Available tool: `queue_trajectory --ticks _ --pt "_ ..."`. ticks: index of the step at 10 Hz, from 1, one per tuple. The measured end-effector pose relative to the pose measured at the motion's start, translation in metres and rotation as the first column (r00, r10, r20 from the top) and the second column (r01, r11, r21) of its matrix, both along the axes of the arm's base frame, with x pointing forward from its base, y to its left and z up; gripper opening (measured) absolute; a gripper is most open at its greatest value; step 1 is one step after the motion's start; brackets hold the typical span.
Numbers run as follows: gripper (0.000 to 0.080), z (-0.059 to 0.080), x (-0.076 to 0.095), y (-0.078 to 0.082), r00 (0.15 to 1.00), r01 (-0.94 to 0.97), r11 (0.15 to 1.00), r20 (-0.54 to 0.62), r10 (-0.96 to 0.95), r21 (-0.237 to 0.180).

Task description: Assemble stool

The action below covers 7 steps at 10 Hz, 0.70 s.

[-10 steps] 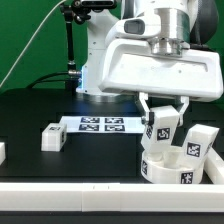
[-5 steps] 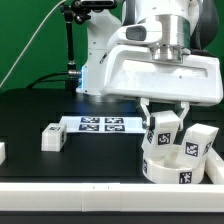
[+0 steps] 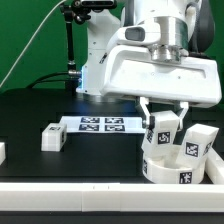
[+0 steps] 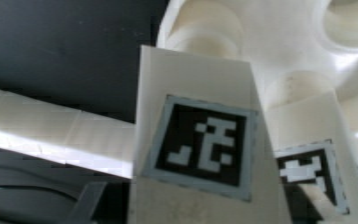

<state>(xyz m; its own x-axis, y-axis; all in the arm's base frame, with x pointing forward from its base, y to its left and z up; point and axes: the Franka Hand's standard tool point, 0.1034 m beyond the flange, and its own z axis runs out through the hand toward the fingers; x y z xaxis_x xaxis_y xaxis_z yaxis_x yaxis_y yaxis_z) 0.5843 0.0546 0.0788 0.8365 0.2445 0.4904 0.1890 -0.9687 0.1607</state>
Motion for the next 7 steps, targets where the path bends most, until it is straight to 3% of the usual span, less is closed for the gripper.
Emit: queue_trajectory --ticks 1,2,3,4,7 --pt "0.0355 0.0 0.0 0.0 1.0 0.0 1.0 0.0 0.0 0.0" --pt "0.0531 0.0 0.0 0.0 1.0 0.0 1.0 0.0 0.0 0.0" --pt "0.0531 0.0 0.0 -0.001 1.0 0.0 1.0 0.001 0.0 0.0" --pt "0.0625 0.001 0.0 0.001 1.0 -0.002 1.0 0.002 0.002 0.0" --pt "0.0648 0.017 0.001 0.007 0.999 -0.007 1.0 -0.031 0.007 0.015"
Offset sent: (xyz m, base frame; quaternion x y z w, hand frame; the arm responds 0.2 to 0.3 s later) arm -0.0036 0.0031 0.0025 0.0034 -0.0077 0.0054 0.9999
